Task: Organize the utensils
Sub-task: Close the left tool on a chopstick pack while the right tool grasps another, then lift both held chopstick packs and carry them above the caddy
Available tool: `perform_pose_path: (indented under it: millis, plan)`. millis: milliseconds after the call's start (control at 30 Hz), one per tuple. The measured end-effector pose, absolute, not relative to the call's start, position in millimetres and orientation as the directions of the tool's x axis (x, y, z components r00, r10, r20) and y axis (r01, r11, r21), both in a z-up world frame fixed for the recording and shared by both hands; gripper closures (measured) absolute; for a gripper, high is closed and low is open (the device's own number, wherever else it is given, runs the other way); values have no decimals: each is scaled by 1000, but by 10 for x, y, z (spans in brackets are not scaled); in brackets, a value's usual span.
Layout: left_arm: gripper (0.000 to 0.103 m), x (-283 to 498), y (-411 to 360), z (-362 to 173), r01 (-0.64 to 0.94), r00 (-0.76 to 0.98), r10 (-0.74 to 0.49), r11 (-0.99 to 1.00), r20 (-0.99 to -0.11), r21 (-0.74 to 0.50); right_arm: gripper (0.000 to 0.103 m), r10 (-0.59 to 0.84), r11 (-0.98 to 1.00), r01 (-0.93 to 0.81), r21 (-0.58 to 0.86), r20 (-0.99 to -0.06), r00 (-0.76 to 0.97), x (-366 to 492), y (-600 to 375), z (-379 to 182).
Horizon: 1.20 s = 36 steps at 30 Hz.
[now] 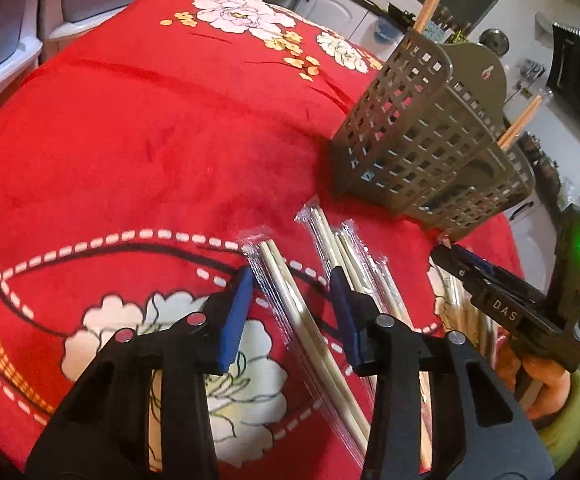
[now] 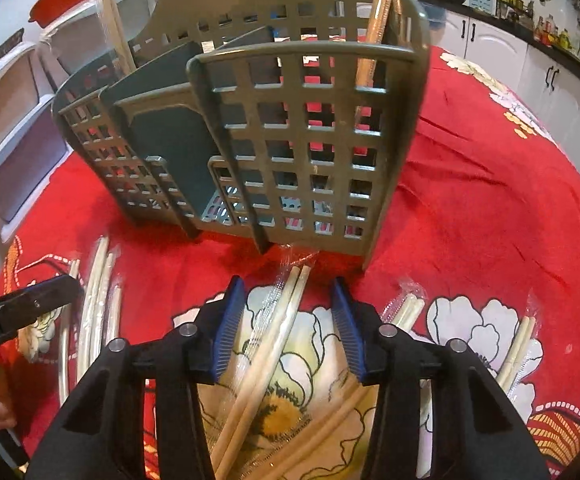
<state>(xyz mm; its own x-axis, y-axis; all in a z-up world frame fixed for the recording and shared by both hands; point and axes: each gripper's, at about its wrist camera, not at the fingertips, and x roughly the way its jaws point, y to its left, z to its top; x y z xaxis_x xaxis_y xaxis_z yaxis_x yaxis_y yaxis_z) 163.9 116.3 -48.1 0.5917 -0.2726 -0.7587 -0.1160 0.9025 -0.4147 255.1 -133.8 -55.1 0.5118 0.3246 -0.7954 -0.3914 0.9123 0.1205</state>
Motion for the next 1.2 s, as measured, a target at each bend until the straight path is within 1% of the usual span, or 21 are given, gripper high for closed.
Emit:
perform_pose_path:
  millis: [67,100,167,200,233,267,367,400,500,667,767,1033,1200]
  plan:
    - [72,1674,1155,-478,-116,588,-260,910,-766,-397,71,319,915,-386,117,-796,514,2558,-1312,-559]
    - [72,1692,1141,-475,-114,587,-247,918,-771,-380,74,318,915,-387,115,-796,515,2557,-1298,-564]
    - [74,1731,1112,-473,-111,588,-224,929,-777,-352,84,321,912,-394,113,-796,514,2529,-1269,-561]
    - [77,1750,1094,-472,-111,589,-206,937,-782,-330,87,327,909,-401,117,-795,511,2515,-1263,-557]
    - [82,1768,1077,-471,-110,590,-185,946,-786,-306,94,339,903,-411,125,-795,504,2501,-1253,-554]
    - [85,1781,1070,-472,-110,591,-171,951,-788,-289,95,346,899,-417,130,-795,498,2469,-1229,-539]
    - [92,1817,1075,-470,-108,595,-151,958,-790,-264,97,395,880,-443,173,-785,477,2422,-1223,-491]
    - [97,1830,1086,-467,-108,594,-151,958,-790,-265,97,413,872,-451,190,-781,469,2407,-1226,-469]
    - [100,1835,1133,-438,-109,597,-181,947,-782,-302,97,472,842,-485,236,-759,449,2342,-1220,-369]
    - [102,1773,1115,-240,-81,643,-212,937,-736,-341,97,533,799,-548,247,-713,456,2221,-1186,-92]
    - [102,1695,1067,-25,-48,687,-211,942,-696,-333,97,566,776,-580,248,-678,469,2170,-1200,124]
    - [102,1478,1009,706,33,799,-239,933,-552,-357,98,628,740,-630,235,-575,523,1994,-1370,642]
    - [102,1398,976,1017,72,839,-256,927,-481,-368,98,651,736,-637,229,-497,573,1908,-1555,928]
